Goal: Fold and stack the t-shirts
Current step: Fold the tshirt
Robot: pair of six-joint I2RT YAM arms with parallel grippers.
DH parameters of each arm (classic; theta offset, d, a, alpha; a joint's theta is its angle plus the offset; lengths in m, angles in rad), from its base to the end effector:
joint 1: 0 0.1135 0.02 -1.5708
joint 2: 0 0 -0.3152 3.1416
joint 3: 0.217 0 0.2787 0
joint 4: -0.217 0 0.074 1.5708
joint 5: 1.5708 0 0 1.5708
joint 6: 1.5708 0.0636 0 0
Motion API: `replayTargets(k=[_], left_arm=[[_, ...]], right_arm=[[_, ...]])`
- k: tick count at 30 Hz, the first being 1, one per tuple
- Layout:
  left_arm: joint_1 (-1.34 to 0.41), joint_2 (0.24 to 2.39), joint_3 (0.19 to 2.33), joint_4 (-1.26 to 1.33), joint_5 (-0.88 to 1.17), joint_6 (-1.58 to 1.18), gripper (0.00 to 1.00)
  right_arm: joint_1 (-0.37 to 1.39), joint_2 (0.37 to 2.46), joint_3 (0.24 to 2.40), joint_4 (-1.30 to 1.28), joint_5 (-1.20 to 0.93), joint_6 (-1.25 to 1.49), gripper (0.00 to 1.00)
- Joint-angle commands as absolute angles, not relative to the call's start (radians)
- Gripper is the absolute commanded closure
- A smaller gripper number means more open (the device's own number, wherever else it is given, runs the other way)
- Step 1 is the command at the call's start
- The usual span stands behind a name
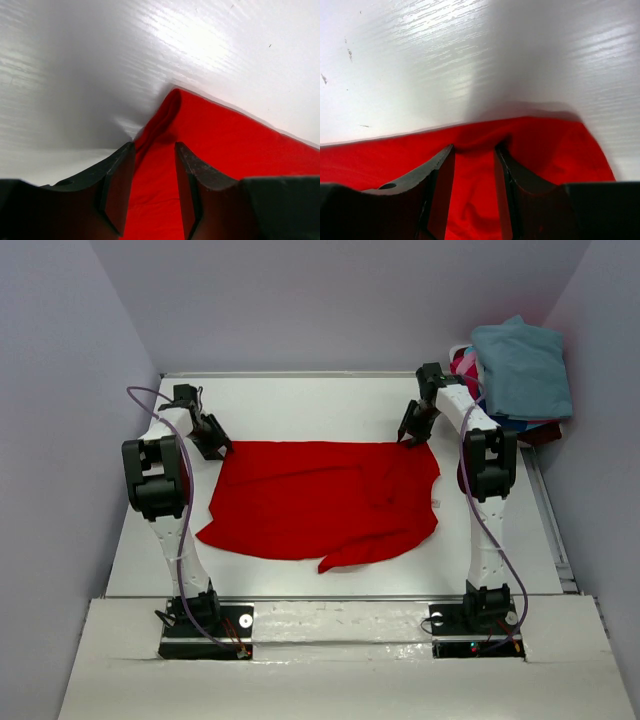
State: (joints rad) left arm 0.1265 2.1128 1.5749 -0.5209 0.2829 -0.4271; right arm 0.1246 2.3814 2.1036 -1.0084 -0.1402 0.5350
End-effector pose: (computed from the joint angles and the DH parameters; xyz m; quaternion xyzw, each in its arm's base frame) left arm 0.5114 0.0471 0.1779 -0.2274 0.9310 -0.1724 0.2274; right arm 0.5596 0.0790 0.1823 0.1915 0.9688 0.1114 0.1114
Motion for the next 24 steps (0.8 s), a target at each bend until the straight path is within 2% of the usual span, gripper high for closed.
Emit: replayTargets(k=[1,6,16,18,20,24], left_arm=[[0.129,2.147,1.650,-0.563,0.235,-0.419,0.48],[0.129,2.213,1.772,-0.606,0.212,-0.417,0.47],[0.129,2.292,1.904,-0.646,0.158,-0.437,0.46],[0.129,2.276,1.917,-0.649,0.129,-0.433,0.45],[0.129,2.263,1.936,-0.660,0.092,-0.423,0.43],[0.129,2.221,1.934,-0.661,0.101,-0.426,0.43]], right_arm=[[0.120,2.388,2.161,-1.042,-0.186,0.479,0.57],[0.120,2.437,2.215,-1.046,-0.242,0.445,0.57],[0.129,2.579,2.531,-1.083,-0.279,0.420,0.52],[0.129,2.513,2.476,-1.036,-0.272,0.423,0.50],[0.129,2.462,2.419,-0.965,-0.272,0.423,0.43],[0.129,2.448,2.443,-1.023,-0.267,0.420,0.41]])
